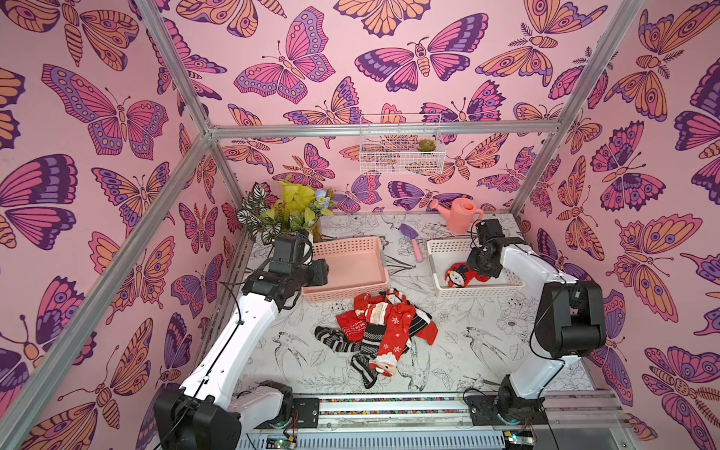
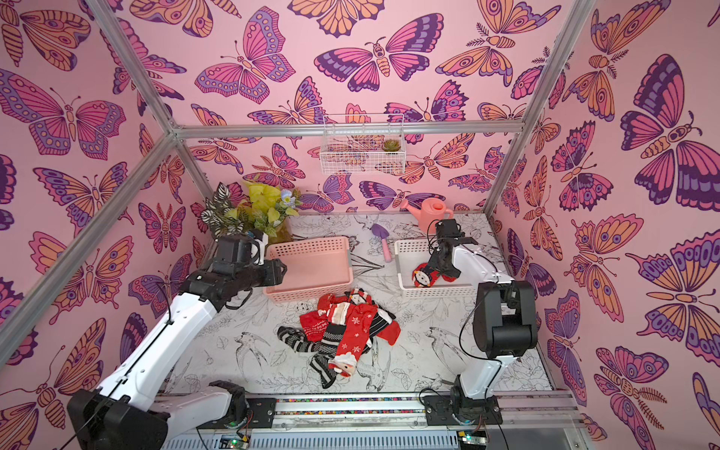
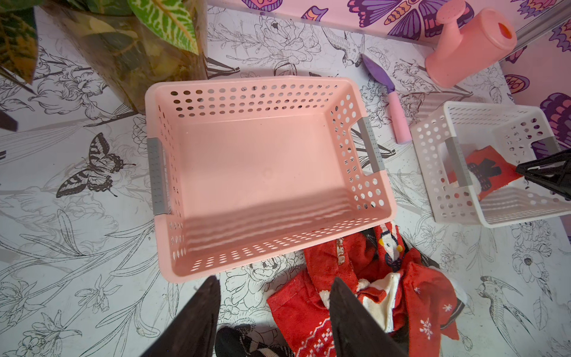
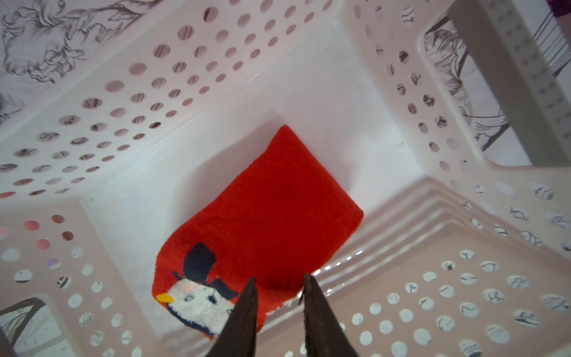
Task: Sort the socks into the basket by color
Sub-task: Place the sock in the bin.
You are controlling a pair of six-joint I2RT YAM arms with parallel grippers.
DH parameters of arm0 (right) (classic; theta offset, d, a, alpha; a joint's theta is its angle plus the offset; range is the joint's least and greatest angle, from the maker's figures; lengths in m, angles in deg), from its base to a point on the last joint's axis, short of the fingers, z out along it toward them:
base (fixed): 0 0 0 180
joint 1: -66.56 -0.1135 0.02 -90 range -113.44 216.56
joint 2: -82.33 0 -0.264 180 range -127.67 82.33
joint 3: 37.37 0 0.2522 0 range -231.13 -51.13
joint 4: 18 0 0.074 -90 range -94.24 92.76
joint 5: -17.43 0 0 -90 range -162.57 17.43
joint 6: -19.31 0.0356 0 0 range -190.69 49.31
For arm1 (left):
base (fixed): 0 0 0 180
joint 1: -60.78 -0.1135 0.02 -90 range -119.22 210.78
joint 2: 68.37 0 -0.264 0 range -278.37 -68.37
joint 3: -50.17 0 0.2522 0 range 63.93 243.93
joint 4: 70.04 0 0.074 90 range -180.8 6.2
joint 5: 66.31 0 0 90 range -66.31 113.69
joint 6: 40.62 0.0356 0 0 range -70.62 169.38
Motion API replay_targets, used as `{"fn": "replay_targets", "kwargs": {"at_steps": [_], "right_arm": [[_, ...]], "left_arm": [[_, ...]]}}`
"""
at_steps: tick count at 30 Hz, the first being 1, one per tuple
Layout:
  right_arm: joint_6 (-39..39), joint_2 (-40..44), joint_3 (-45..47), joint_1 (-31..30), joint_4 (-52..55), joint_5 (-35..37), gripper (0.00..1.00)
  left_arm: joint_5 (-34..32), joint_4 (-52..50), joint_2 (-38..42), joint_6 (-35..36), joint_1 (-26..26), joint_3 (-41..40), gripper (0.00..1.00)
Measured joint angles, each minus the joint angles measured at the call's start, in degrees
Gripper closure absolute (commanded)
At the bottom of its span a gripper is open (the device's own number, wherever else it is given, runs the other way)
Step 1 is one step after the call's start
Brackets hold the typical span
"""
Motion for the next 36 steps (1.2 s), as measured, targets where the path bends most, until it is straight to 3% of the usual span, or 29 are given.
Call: {"fn": "replay_targets", "kwargs": {"at_steps": [8,16,36], "right_arm": [[-1.9,3.6,-0.1,0.0,2.9,1.3,0.71],[-2.6,9.0,1.3,-0.7,1.7,-3.2,0.71],[-6.9,25.6,5.1,-18.8,5.1,-6.6,0.73]], "left_arm": [[0.0,0.1,0.0,0.0,0.0,0.0,0.41],[0.0,0.2,0.0,0.0,0.0,-0.1,0.41],[1.4,0.7,0.0,0.0,0.0,-0.6,0.4]]}}
